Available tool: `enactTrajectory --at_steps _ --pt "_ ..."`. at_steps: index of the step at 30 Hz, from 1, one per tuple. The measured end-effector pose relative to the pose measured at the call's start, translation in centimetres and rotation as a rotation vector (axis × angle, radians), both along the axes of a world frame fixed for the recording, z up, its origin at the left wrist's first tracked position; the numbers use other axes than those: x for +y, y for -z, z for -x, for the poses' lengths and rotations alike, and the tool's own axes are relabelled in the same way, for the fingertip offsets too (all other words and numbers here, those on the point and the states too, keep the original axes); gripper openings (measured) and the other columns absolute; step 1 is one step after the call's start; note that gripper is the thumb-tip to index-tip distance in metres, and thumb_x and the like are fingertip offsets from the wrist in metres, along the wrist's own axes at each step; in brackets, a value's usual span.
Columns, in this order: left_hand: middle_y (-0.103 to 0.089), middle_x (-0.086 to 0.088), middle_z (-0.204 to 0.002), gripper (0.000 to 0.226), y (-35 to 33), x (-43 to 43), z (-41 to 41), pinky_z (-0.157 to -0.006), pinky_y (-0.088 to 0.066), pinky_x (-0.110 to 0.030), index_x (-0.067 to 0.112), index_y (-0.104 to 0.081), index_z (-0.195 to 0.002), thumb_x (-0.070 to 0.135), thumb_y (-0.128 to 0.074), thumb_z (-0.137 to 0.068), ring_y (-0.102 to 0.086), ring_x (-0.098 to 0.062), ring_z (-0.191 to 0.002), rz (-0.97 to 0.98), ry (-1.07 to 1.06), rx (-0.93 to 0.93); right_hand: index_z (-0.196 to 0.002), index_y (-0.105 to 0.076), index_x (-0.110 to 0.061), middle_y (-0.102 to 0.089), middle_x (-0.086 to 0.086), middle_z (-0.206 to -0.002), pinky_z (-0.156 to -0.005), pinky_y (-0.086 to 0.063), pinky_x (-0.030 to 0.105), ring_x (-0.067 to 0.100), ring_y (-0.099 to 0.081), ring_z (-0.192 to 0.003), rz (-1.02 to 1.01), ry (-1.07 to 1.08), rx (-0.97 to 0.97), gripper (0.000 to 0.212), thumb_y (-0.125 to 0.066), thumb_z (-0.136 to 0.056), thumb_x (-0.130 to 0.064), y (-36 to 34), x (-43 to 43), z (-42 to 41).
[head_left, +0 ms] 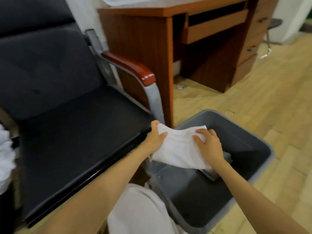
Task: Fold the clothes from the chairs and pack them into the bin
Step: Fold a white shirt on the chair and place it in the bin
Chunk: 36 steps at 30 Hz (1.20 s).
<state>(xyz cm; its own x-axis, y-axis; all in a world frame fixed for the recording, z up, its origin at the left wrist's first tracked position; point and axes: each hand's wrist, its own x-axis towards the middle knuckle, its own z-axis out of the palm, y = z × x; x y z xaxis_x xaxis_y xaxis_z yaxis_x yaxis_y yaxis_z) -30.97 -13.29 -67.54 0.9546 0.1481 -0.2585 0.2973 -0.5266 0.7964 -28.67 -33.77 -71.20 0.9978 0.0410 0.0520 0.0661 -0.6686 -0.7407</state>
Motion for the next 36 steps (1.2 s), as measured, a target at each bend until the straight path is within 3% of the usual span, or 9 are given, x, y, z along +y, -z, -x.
enactTrajectory --at_steps 5,9,15,18,20,23,26,33,36 --pt "-0.039 -0.012 -0.144 0.038 5.9 -7.4 -6.1 -0.099 -0.039 -0.032 0.02 -0.05 -0.135 0.012 -0.037 -0.1 -0.044 -0.029 -0.124 -0.075 0.358 0.271 -0.136 -0.043 -0.019 -0.038 0.012 -0.132 -0.081 -0.041 0.029 0.022 -0.049 -0.094 0.067 0.1 0.26 0.036 -0.045 -0.1 -0.023 6.1 -6.7 -1.7" --pt "-0.03 -0.011 -0.15 0.053 10.5 -11.8 -10.0 -0.099 -0.038 -0.035 0.025 -0.046 -0.14 0.001 -0.039 -0.093 -0.039 -0.031 -0.13 -0.099 0.482 0.38 -0.14 -0.041 -0.013 -0.036 0.02 -0.137 -0.093 -0.039 0.036 0.037 -0.044 -0.118 0.099 0.144 0.48 0.047 -0.044 -0.093 -0.003 10.3 -9.1 -3.5" --pt "-0.035 -0.013 -0.144 0.054 15.9 -14.6 -15.5 -0.107 -0.036 -0.041 0.021 -0.057 -0.129 -0.005 -0.029 -0.091 -0.038 -0.033 -0.13 -0.248 0.43 0.284 -0.14 -0.037 -0.016 -0.032 0.017 -0.139 -0.086 -0.04 0.032 0.034 -0.045 -0.114 0.08 0.234 0.569 0.045 -0.041 -0.096 -0.007 14.7 -9.6 -6.9" --pt "-0.035 -0.011 -0.144 0.055 17.8 -14.8 -17.5 -0.109 -0.034 -0.039 0.019 -0.057 -0.129 -0.008 -0.029 -0.09 -0.033 -0.032 -0.133 -0.26 0.413 0.231 -0.143 -0.032 -0.017 -0.044 -0.002 -0.104 -0.065 -0.04 0.022 0.02 -0.049 -0.087 0.169 0.251 0.521 0.045 -0.039 -0.1 -0.013 16.5 -9.9 -8.6" --pt "-0.022 -0.006 -0.153 0.058 19.2 -14.5 -18.5 -0.113 -0.027 -0.037 0.022 -0.049 -0.137 -0.008 -0.033 -0.091 -0.021 -0.03 -0.139 -0.271 0.397 0.202 -0.144 -0.028 -0.019 -0.041 -0.003 -0.111 -0.058 -0.038 0.023 0.015 -0.045 -0.077 0.259 0.229 0.506 0.045 -0.036 -0.101 -0.012 17.4 -10.0 -9.4" --pt "-0.001 0.0 -0.16 0.059 21.4 -14.1 -17.9 -0.118 -0.017 -0.045 0.03 -0.035 -0.146 0.0 -0.041 -0.095 -0.002 -0.031 -0.145 -0.342 0.426 0.247 -0.149 -0.019 -0.02 -0.011 0.009 -0.153 -0.088 -0.045 0.037 0.031 -0.043 -0.116 0.254 0.211 0.67 0.055 -0.039 -0.099 -0.01 17.8 -9.7 -9.3" --pt "-0.004 -0.005 -0.158 0.054 22.1 -14.0 -15.5 -0.116 -0.015 -0.052 0.03 -0.034 -0.145 0.015 -0.046 -0.095 -0.003 -0.037 -0.143 -0.497 0.587 0.422 -0.15 -0.017 -0.02 -0.001 0.012 -0.158 -0.113 -0.028 0.046 0.036 -0.015 -0.141 0.341 0.155 0.743 0.06 -0.046 -0.097 -0.016 18.0 -9.8 -8.9" --pt "-0.032 -0.011 -0.145 0.043 15.4 -12.2 -11.0 -0.109 -0.032 -0.045 0.017 -0.042 -0.14 0.015 -0.043 -0.097 -0.029 -0.033 -0.133 -0.625 0.676 0.365 -0.145 -0.033 -0.019 -0.033 0.009 -0.148 -0.112 -0.027 0.049 0.03 -0.025 -0.139 0.526 -0.081 0.531 0.052 -0.052 -0.097 -0.024 13.4 -7.0 -6.5" --pt "-0.042 -0.013 -0.136 0.038 10.5 -10.1 -8.9 -0.094 -0.043 -0.038 0.011 -0.048 -0.134 0.011 -0.044 -0.097 -0.046 -0.032 -0.12 -0.675 0.679 0.303 -0.143 -0.038 -0.018 -0.039 0.009 -0.145 -0.111 -0.028 0.043 0.029 -0.032 -0.135 0.59 -0.218 0.39 0.048 -0.051 -0.097 -0.024 9.6 -4.7 -5.5"
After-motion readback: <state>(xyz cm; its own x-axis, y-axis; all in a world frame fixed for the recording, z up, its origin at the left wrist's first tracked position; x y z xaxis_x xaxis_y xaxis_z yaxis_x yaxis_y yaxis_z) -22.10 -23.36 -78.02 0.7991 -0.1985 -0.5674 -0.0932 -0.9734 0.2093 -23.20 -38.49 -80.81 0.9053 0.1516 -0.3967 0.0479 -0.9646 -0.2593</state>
